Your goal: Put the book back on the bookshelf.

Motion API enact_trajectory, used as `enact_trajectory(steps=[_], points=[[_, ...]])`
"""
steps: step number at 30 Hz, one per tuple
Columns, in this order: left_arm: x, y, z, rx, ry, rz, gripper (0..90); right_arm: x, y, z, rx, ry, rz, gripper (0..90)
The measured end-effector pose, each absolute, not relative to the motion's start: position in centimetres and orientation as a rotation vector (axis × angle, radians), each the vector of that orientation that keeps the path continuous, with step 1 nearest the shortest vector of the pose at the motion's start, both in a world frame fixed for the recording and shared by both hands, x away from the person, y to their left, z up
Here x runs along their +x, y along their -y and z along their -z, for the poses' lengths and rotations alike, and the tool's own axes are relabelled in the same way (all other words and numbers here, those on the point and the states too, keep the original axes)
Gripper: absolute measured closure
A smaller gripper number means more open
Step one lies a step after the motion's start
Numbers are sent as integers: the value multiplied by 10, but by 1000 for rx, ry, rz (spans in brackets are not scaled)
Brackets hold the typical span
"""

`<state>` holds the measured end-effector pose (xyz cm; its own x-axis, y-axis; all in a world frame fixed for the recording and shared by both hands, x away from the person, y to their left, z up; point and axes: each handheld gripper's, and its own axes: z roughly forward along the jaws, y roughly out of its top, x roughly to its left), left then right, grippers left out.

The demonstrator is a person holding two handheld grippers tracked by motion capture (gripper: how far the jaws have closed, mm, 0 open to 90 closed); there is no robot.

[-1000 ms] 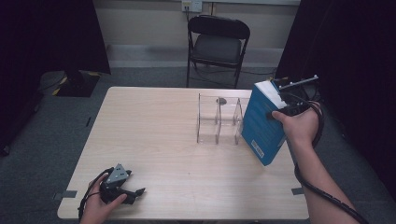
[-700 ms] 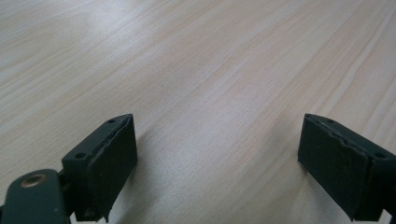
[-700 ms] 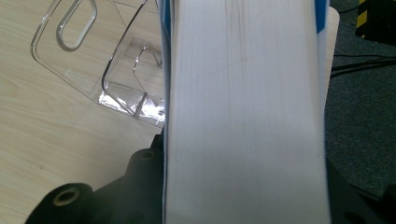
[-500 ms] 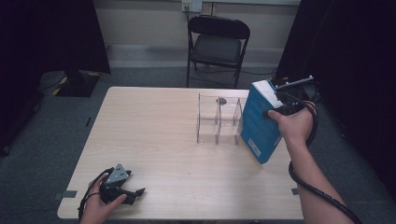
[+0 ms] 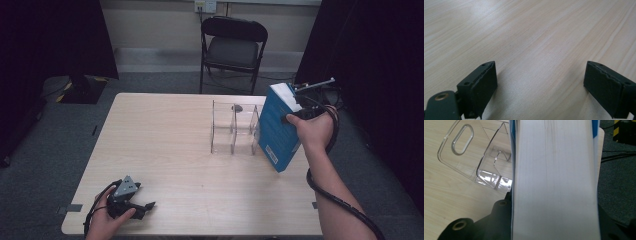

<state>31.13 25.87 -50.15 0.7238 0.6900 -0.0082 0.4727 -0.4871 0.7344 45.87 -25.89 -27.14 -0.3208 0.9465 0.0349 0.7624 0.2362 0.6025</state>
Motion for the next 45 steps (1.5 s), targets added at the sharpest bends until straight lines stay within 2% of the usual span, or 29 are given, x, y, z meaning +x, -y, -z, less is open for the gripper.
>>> enact_trajectory(steps=[22,45], points=[[311,-259,502,2177,-876,-373,113,475,253,265,1590,-2151,-745,618],[311,-259,502,2176,-877,-372,113,489,248,276,1622,-2114,-736,619]])
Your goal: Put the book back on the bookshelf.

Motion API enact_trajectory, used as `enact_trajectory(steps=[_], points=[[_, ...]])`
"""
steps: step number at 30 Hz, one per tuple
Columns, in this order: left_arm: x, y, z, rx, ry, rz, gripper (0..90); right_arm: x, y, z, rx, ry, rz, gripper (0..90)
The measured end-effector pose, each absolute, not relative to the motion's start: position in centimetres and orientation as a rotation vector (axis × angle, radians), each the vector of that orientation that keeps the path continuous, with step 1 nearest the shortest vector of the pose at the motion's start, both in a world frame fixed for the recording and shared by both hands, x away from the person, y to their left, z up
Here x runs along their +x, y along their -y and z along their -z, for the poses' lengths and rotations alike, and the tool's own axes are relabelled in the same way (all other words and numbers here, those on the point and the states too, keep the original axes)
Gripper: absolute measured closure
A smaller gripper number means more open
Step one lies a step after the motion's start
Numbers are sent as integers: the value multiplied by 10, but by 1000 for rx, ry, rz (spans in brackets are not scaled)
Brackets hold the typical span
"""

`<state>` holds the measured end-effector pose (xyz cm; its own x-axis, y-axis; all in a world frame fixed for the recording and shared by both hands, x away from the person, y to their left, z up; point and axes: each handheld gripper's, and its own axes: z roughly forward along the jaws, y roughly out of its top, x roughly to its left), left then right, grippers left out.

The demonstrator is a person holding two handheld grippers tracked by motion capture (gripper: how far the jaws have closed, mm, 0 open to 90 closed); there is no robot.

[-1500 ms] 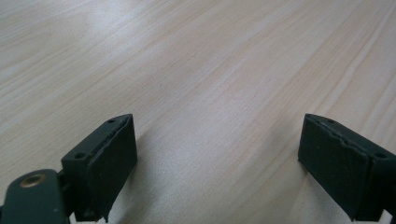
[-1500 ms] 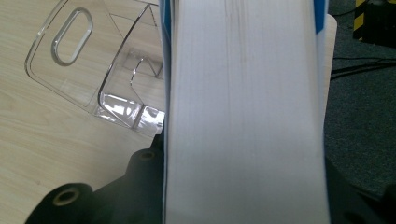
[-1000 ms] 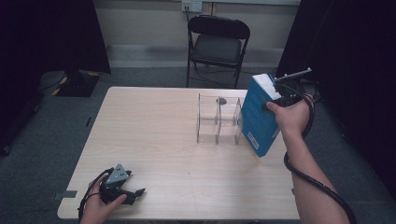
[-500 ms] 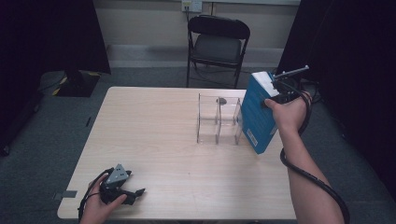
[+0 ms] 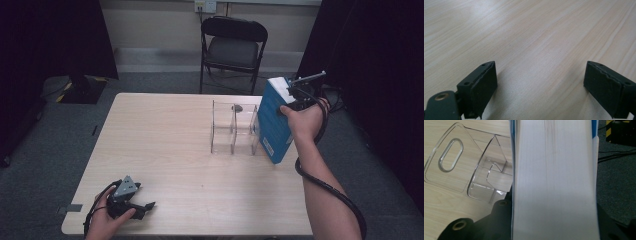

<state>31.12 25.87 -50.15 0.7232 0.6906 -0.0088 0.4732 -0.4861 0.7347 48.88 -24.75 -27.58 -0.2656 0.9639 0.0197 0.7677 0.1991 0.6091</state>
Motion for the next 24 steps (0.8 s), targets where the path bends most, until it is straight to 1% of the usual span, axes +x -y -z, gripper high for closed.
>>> enact_trajectory(steps=[24], points=[[311,-259,502,2179,-869,-370,106,496,244,281,1630,-2087,-736,619]])
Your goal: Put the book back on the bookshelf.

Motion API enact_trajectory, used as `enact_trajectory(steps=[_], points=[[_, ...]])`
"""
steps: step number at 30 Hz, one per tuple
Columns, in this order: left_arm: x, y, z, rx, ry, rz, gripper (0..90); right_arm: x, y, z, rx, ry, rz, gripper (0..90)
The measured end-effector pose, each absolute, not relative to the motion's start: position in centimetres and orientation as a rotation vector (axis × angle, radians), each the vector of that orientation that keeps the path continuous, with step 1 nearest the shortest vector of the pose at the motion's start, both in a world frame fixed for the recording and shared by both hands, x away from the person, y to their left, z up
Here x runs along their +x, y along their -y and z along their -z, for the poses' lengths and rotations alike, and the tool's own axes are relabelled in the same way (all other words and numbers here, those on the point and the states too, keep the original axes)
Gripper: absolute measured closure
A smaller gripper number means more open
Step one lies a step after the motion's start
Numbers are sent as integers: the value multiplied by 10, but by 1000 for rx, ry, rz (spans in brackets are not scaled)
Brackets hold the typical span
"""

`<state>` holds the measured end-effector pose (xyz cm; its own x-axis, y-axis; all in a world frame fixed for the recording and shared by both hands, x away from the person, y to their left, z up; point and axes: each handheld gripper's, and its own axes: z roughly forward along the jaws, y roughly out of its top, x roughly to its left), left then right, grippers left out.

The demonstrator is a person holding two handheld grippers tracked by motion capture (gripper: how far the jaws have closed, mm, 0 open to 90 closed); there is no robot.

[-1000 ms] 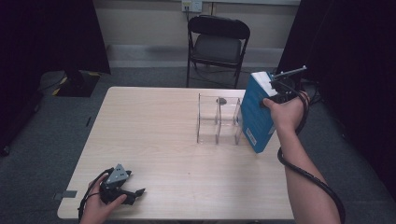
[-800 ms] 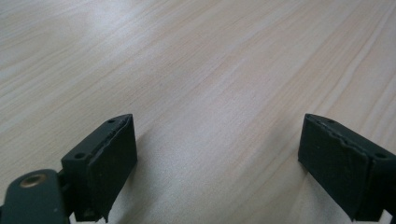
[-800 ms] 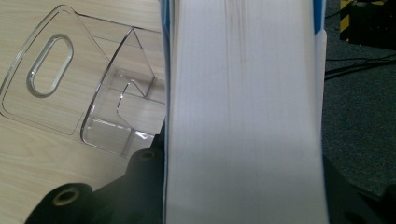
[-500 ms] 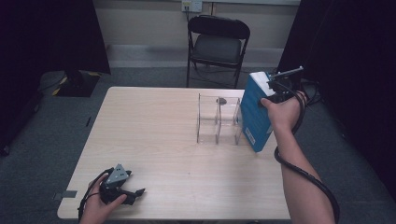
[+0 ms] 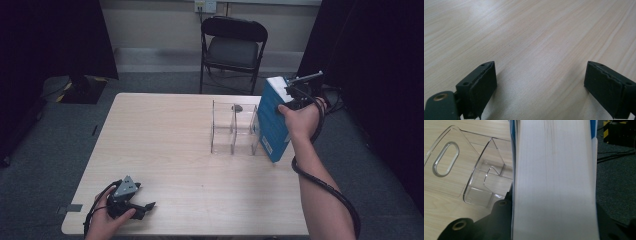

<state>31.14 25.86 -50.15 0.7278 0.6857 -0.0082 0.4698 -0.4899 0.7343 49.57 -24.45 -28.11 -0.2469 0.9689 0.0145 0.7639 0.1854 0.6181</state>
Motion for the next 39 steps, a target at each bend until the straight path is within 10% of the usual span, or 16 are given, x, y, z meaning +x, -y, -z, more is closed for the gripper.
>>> enact_trajectory(steps=[39], points=[[311,-258,502,2179,-868,-368,96,504,237,300,1636,-2062,-726,616]])
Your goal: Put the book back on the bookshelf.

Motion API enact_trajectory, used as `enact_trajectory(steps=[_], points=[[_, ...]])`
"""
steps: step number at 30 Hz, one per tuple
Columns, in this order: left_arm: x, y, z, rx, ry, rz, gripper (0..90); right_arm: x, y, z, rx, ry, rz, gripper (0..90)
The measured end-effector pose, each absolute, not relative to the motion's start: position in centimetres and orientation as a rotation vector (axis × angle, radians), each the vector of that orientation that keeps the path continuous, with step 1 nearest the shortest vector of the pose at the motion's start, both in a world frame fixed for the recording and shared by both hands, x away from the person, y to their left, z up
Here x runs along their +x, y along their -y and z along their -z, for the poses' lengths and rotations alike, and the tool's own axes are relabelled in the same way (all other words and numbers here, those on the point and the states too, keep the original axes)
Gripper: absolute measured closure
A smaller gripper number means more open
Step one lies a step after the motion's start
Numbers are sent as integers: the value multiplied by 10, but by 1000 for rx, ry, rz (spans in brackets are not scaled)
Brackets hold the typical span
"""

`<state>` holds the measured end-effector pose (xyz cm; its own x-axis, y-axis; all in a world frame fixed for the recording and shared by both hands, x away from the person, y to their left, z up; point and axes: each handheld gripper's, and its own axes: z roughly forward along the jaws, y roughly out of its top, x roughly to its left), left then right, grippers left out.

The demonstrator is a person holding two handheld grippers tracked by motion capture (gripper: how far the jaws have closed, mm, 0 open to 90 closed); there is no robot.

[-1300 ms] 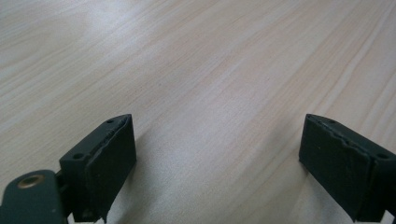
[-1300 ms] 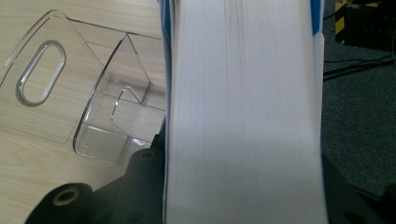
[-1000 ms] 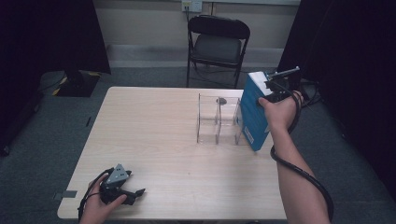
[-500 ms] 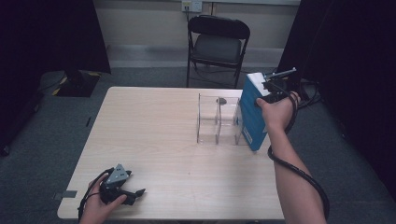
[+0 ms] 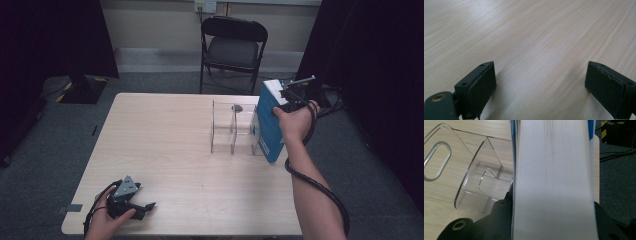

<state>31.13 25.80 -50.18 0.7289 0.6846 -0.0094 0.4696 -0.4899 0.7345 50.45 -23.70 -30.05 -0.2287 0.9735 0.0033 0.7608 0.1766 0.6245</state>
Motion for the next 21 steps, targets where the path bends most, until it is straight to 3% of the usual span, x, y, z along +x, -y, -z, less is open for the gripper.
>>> enact_trajectory(steps=[21], points=[[312,-258,501,2194,-852,-367,87,503,240,303,1618,-2064,-755,586]])
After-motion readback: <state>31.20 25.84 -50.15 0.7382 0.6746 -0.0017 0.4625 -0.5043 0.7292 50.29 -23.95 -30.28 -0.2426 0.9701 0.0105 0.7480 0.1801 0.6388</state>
